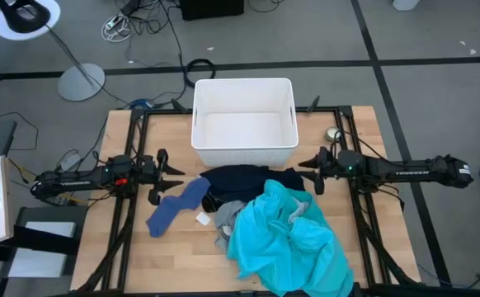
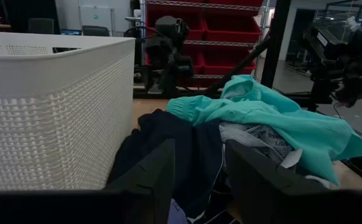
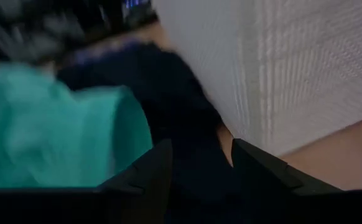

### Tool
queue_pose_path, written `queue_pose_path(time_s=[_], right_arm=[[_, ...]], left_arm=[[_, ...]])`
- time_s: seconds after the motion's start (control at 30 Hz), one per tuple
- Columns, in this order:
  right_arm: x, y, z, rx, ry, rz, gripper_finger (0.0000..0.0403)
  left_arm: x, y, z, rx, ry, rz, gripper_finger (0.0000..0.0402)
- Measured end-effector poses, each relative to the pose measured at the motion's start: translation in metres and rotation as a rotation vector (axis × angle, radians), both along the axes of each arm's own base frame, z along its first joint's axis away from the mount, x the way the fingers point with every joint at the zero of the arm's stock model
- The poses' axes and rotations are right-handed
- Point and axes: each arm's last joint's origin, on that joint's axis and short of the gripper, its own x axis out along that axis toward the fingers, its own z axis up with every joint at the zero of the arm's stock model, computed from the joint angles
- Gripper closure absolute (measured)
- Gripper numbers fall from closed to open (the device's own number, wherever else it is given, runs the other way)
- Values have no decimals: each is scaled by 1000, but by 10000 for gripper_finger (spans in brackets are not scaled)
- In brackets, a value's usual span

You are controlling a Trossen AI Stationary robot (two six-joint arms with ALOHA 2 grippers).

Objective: Sort clothes
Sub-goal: Put the black underwear into the white bin

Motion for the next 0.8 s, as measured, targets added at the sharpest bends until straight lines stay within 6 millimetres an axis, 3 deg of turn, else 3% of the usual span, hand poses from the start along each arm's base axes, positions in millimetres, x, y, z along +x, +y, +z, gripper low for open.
queue_pose_path(time_s=[0.17,0.5,0.6,0.8], right_arm=[[3,0,10,133,-135,-40,234],[5,1,33,90,-365,26,234],[7,3,53,26,-395,98,234],[22,11,112,-110,-323,173,246]], left_arm=[[0,0,0,0,0,0,254],[0,0,0,0,0,1,254],[0,0,0,0,0,0,254],[0,0,0,0,0,1,254]])
